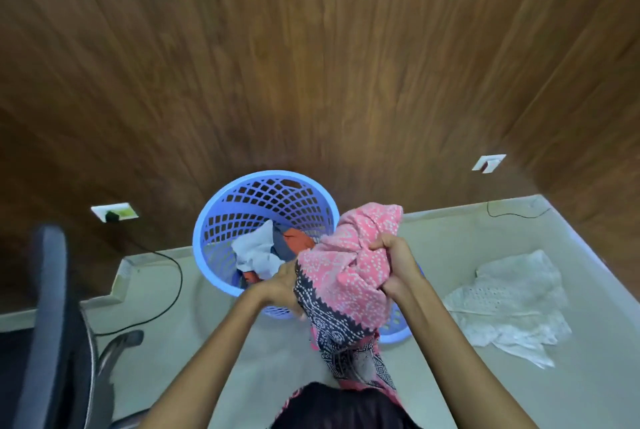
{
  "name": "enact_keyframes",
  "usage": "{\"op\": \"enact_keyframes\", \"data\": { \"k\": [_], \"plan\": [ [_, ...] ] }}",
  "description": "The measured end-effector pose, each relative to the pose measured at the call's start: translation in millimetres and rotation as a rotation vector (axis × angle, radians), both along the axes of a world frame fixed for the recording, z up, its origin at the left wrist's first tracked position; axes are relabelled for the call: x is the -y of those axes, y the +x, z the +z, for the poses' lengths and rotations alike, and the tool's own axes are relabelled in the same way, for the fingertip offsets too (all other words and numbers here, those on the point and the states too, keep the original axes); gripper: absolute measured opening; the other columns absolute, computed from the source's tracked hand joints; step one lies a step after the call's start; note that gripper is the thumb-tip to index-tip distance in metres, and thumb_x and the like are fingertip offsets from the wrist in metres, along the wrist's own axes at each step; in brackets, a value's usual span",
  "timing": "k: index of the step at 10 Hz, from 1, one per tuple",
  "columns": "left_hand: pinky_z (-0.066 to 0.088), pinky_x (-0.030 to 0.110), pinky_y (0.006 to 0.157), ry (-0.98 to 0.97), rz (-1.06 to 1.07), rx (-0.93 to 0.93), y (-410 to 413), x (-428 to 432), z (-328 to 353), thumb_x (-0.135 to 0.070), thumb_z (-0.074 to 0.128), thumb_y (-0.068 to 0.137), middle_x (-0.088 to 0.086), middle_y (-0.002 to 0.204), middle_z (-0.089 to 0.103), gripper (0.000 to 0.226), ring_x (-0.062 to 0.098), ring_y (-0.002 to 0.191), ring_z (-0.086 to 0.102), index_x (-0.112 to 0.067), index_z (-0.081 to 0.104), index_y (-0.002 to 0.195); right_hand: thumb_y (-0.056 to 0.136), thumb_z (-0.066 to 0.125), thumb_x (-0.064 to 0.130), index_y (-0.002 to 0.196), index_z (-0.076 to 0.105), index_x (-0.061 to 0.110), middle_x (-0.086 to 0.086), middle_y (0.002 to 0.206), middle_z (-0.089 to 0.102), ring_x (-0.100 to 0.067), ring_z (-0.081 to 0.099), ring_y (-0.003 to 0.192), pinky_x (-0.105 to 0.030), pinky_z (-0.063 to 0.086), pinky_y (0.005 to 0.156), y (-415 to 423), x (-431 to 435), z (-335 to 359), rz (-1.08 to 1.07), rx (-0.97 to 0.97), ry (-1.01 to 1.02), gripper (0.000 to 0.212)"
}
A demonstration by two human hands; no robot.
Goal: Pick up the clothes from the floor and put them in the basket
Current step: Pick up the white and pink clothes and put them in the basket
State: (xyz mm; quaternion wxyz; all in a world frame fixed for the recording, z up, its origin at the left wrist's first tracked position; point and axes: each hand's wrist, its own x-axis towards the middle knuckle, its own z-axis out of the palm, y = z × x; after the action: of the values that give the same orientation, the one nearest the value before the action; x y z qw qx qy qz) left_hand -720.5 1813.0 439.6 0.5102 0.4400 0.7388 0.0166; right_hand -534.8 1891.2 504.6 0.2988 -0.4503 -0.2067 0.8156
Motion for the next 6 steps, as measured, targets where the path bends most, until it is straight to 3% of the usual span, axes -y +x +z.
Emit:
{"op": "enact_keyframes", "data": {
  "k": [1,2,3,4,5,6],
  "plan": [
    [0.041,0.028,0.103,0.108,0.01,0.003,19,-6,1,-0.013,0.066,0.082,0.019,0.141,0.04,0.063,0.037,0.135,0.036,0.002,0.038,0.136,0.059,0.05,0.005,0.081,0.06,0.001,-0.013,0.075,0.062,-0.026,0.06,0.072,-0.036,0.048,0.078,-24,-1,29,0.005,-0.159,0.051,0.024],
    [0.049,0.008,0.051,0.263,0.287,0.149,37,-10,25,0.005,0.035,0.096,0.026,0.139,0.04,0.042,0.035,0.134,0.038,0.015,0.031,0.137,0.055,0.067,0.011,0.072,0.061,0.01,-0.006,0.069,0.056,-0.018,0.055,0.064,-0.032,0.041,0.07,-39,-3,54,0.141,-0.237,0.169,0.018],
    [0.057,0.023,0.074,0.281,0.524,0.296,22,-26,25,-0.024,0.057,0.091,0.022,0.143,0.042,0.058,0.032,0.112,0.051,0.008,0.038,0.136,0.073,0.059,0.017,0.088,0.058,0.017,0.0,0.077,0.054,-0.008,0.049,0.062,-0.022,0.038,0.065,-39,-10,70,0.266,-0.102,0.391,0.015],
    [0.052,0.019,0.05,0.282,0.716,0.588,16,-41,54,-0.023,0.036,0.1,0.0,0.104,0.054,0.048,0.022,0.073,0.05,0.008,0.036,0.137,0.064,0.071,0.035,0.131,0.045,0.03,-0.001,0.12,0.049,-0.01,0.051,0.104,-0.026,0.043,0.091,-9,-29,51,0.293,0.355,0.758,0.072],
    [0.055,0.022,0.071,0.388,0.651,0.305,18,-21,104,-0.018,0.028,0.103,0.014,0.105,0.065,0.043,0.024,0.094,0.064,0.016,0.048,0.12,0.045,0.081,0.048,0.149,0.006,0.031,-0.007,0.152,0.02,-0.022,0.024,0.141,-0.045,0.024,0.117,28,-36,6,0.457,0.779,0.877,0.13],
    [0.044,0.033,0.091,0.424,0.817,0.247,1,-20,106,-0.029,0.027,0.102,0.014,0.144,0.041,0.042,0.037,0.111,0.053,0.001,0.052,0.118,0.033,0.091,0.037,0.149,0.013,0.021,0.002,0.142,0.038,-0.003,0.042,0.127,-0.033,0.034,0.11,35,-23,-40,0.6,0.592,0.74,0.14]
  ]
}}
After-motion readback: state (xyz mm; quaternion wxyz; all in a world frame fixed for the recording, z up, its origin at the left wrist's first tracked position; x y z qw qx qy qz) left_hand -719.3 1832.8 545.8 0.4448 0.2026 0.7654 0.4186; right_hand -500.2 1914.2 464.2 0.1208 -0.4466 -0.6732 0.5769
